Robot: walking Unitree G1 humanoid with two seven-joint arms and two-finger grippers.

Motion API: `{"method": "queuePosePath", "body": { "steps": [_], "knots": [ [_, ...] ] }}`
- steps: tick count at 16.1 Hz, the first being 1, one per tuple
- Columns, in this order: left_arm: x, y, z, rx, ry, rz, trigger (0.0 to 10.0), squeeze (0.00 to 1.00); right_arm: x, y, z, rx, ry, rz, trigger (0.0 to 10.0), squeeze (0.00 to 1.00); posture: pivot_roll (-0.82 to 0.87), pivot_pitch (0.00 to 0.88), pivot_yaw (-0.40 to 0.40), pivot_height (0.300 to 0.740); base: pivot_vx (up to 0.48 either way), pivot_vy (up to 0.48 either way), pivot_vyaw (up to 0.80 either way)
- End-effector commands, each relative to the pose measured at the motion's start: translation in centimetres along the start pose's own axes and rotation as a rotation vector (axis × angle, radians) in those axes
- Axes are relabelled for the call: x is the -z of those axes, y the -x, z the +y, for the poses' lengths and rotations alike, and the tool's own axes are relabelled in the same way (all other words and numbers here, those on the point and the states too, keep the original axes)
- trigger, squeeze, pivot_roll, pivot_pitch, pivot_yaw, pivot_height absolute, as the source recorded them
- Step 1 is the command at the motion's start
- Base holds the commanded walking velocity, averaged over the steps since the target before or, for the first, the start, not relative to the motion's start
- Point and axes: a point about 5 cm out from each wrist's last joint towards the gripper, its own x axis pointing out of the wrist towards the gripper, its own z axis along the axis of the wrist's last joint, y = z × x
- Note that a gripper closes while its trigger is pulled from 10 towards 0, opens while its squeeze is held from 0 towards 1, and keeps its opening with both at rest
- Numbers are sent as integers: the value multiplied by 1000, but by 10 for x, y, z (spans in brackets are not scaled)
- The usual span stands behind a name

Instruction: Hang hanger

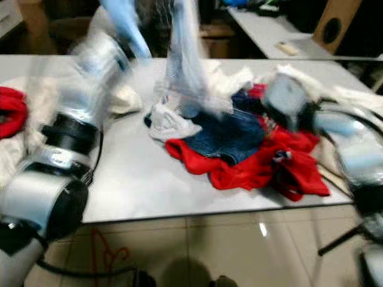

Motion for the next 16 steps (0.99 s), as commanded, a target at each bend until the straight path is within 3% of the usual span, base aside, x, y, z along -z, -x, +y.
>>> {"method": "queuePosePath", "body": {
  "steps": [1, 3, 5, 7, 9, 10, 11, 13, 14, 15, 16],
  "knots": [
    [13, -2, -2, -42, -45, 47, 10000, 0, -15, 14, 1, -46, 14, -40, 10000, 0, -249, 0, 36, 710, 0, 0, 0],
    [28, 0, 7, -141, -57, 105, 10000, 0, -18, 37, 14, -117, 16, -6, 10000, 0, -249, 0, 36, 710, 0, 0, 0],
    [31, 1, 13, -178, -62, 118, 10000, 0, -22, 45, 16, -132, 11, 1, 10000, 0, -258, 0, 47, 710, 0, 0, 0],
    [55, 16, 29, -244, -67, 220, 10000, 0, -33, 73, 17, -169, -23, 27, 10000, 0, -260, 0, 48, 710, 0, 0, 0],
    [63, 21, 30, -240, -42, 246, 10000, 0, -35, 80, 17, -175, -34, 40, 10000, 0, -260, 0, 46, 710, 0, 0, 0],
    [76, 29, 31, -214, -5, 282, 10000, 0, -38, 91, 16, -170, -57, 50, 10000, 0, -259, 0, 43, 710, 0, 0, 0],
    [98, 44, 32, -152, 105, 346, 10000, 0, -46, 114, 12, -130, -106, 45, 10000, 0, -258, 0, 39, 710, 0, 0, 0],
    [107, 51, 30, -111, 153, 367, 10000, 0, -49, 122, 10, -102, -128, 35, 10000, 0, -256, 0, 37, 710, 0, 0, 0],
    [115, 56, 27, -71, 172, 386, 10000, 1000, -51, 130, 7, -73, -148, 20, 10000, 0, -256, 0, 37, 710, 0, 0, 0],
    [129, 68, 16, 92, 177, 430, 10000, 1000, -50, 144, 2, 0, -177, 15, 10000, 0, -257, 0, 36, 710, 0, 0, 0],
    [133, 73, 12, 158, 162, 450, 10000, 1000, -47, 148, 1, 29, -190, 23, 10000, 0, -257, 0, 36, 710, 0, 0, 0]
  ]
}}
